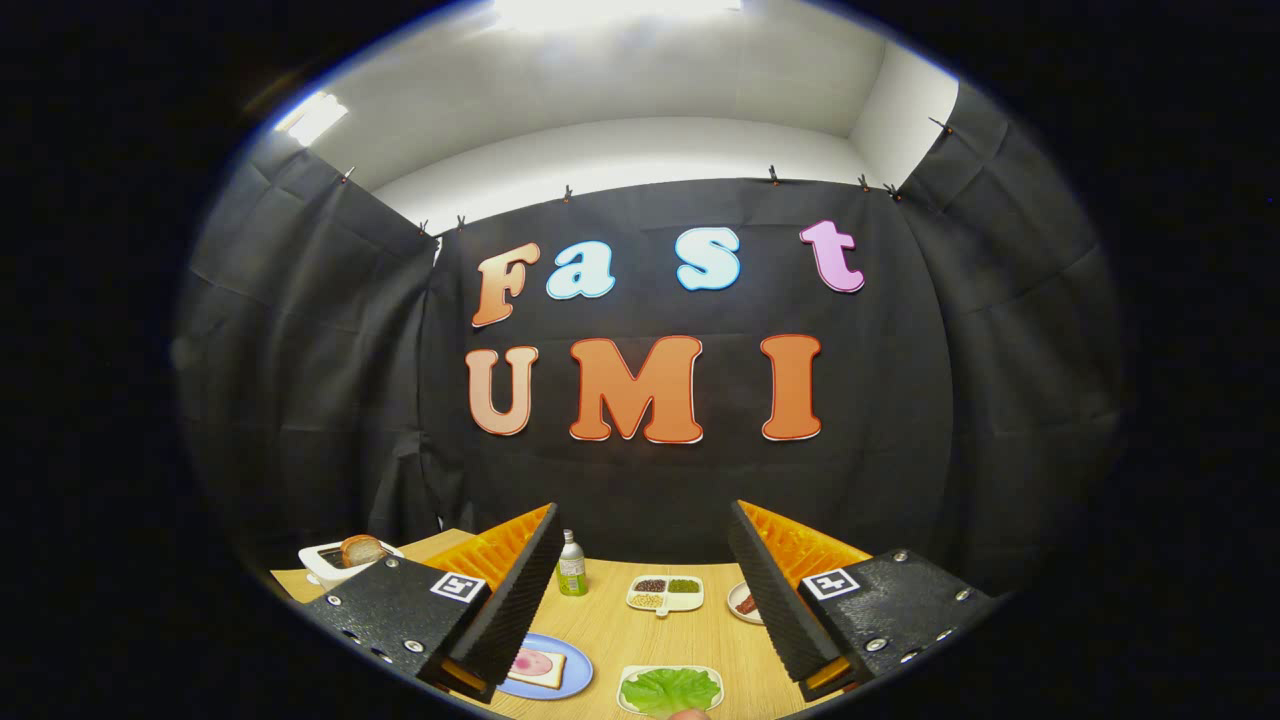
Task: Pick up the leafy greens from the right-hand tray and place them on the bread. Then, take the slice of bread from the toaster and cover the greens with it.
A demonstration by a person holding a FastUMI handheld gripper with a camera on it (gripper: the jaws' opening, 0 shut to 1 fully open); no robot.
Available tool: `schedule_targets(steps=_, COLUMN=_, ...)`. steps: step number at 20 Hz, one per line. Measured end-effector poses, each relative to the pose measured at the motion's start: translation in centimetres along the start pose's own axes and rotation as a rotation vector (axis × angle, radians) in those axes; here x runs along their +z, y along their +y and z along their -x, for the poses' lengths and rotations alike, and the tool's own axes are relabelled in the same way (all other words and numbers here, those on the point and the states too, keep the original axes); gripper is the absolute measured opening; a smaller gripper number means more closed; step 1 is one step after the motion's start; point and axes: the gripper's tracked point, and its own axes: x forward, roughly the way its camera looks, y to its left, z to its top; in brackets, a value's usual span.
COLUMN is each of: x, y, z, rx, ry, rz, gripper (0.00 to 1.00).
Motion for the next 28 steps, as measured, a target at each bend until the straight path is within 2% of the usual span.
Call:
schedule_targets(steps=5, x=-1.4, y=0.8, z=-0.7, rx=0.034, ry=0.074, rz=0.002, gripper=0.99)
schedule_targets(steps=9, x=-5.1, y=1.2, z=-1.5, rx=0.072, ry=0.203, rz=0.003, gripper=0.99)
schedule_targets(steps=11, x=-8.1, y=2.0, z=-2.0, rx=0.121, ry=0.306, rz=0.005, gripper=0.99)
schedule_targets(steps=12, x=-10.1, y=2.8, z=-2.0, rx=0.175, ry=0.392, rz=-0.012, gripper=0.99)
schedule_targets(steps=14, x=-14.0, y=4.5, z=-1.4, rx=0.263, ry=0.557, rz=-0.103, gripper=1.0)
schedule_targets(steps=15, x=-15.6, y=4.7, z=-1.2, rx=0.28, ry=0.624, rz=-0.136, gripper=0.99)
schedule_targets(steps=17, x=-18.5, y=3.7, z=-1.4, rx=0.261, ry=0.731, rz=-0.141, gripper=0.99)
schedule_targets(steps=21, x=-24.1, y=1.5, z=-1.7, rx=0.186, ry=0.892, rz=-0.072, gripper=0.98)
schedule_targets(steps=28, x=-32.8, y=-0.9, z=-1.0, rx=0.131, ry=1.155, rz=-0.027, gripper=0.94)
